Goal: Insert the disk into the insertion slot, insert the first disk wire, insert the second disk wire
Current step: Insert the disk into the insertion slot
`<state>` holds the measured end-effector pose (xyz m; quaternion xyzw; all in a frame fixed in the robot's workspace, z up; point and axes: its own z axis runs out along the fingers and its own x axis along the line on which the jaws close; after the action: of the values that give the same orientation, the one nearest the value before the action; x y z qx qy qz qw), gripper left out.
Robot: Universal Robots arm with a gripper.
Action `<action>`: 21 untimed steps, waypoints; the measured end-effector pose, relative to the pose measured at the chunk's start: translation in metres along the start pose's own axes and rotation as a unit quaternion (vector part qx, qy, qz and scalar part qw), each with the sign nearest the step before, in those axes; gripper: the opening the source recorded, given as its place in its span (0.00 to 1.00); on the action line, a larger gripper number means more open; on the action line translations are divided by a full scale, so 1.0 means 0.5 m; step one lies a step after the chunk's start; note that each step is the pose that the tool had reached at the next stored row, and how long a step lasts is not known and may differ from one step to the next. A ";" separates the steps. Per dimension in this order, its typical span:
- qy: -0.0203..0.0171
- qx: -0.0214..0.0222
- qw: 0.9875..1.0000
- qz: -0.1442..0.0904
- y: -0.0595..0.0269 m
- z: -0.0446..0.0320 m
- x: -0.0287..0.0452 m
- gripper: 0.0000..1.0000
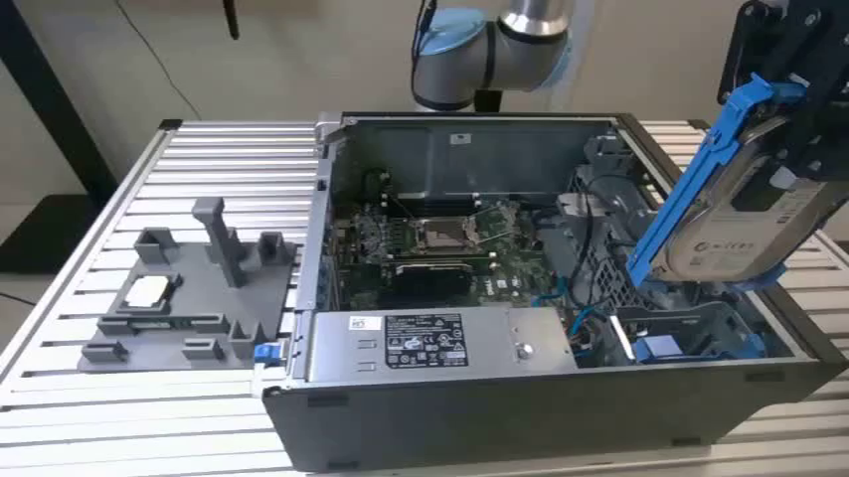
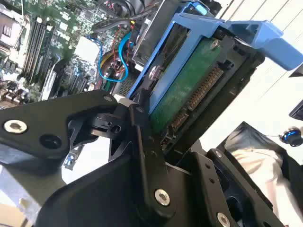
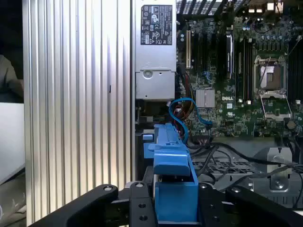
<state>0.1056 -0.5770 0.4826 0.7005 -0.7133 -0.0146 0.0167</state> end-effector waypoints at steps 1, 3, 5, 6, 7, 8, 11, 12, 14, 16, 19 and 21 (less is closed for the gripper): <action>0.000 0.000 1.000 0.000 0.000 0.000 0.000 0.33; 0.000 0.000 1.000 0.000 0.000 0.000 0.000 0.33; 0.000 0.000 1.000 0.000 0.000 0.001 0.000 0.33; 0.000 0.000 1.000 0.000 0.000 0.001 0.000 0.33; 0.000 0.000 1.000 0.000 0.000 0.002 0.000 0.33; 0.000 0.000 1.000 0.000 0.000 0.002 0.000 0.33; 0.000 0.000 1.000 0.000 0.000 0.004 0.000 0.33; 0.000 0.000 1.000 0.000 0.000 0.005 0.000 0.33; 0.000 0.000 1.000 0.000 0.000 0.008 0.000 0.33; 0.000 0.000 1.000 0.000 -0.001 0.010 0.000 0.33; 0.000 0.000 1.000 0.000 -0.001 0.015 0.000 0.33; 0.000 0.001 1.000 0.000 -0.001 0.018 0.000 0.33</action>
<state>0.1057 -0.5770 0.4734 0.7005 -0.7133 -0.0141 0.0162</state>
